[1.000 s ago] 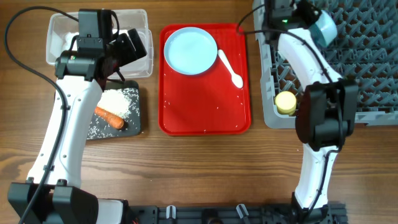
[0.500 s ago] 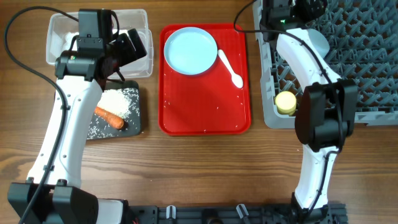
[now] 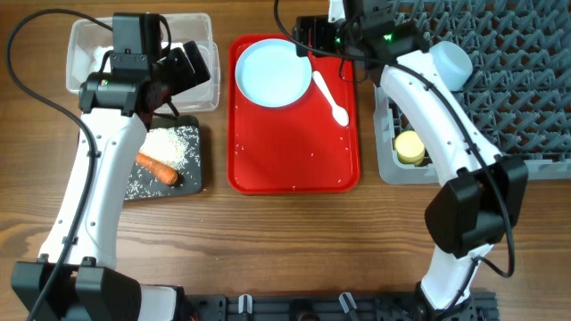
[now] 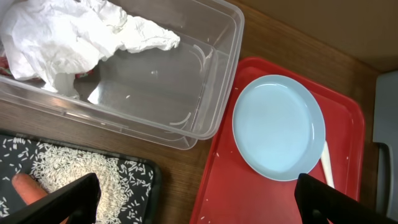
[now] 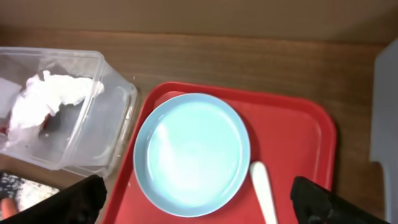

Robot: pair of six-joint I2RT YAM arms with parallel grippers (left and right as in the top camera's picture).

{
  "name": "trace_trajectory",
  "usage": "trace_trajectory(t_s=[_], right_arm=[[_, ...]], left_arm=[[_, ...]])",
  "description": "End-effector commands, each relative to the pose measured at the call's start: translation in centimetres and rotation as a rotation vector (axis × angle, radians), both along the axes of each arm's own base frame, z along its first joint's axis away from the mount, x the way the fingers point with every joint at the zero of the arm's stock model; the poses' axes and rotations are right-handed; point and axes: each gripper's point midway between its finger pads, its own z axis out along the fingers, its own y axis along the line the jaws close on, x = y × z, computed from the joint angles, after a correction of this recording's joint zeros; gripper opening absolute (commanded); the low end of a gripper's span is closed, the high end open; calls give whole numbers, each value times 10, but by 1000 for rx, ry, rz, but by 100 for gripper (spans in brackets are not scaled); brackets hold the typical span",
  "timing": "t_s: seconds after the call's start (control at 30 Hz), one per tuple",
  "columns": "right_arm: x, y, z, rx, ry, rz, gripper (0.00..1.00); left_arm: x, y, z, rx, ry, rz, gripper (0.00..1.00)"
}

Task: Sort waste into correct bins and load items into the dishwasher rack
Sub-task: 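Reach the right gripper to the light-blue plate and grasp its rim, then lift the plate and stand it upright in the dish rack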

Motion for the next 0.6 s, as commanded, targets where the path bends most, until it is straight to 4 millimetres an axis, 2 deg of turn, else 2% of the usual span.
trace_trajectory(t_s=[0.0, 0.03, 0.1, 0.23, 0.33, 0.57], right_arm=[[-7, 2, -69, -25, 180, 5, 91], [-17, 5, -102, -60, 268, 14, 86], [-26, 7, -136, -93, 350, 22, 81], [-33, 11, -171, -126, 408, 46, 66], [-34, 14, -182, -137, 417, 57, 54], [-21, 15, -182, -144, 364, 43, 45]], left_arm=[[2, 3, 4, -5, -11, 18, 100], [2, 3, 4, -4, -11, 18, 100], [2, 3, 4, -5, -11, 18, 100], [2, 3, 4, -5, -11, 18, 100], [2, 3, 4, -4, -11, 18, 100], [2, 3, 4, -4, -11, 18, 100]])
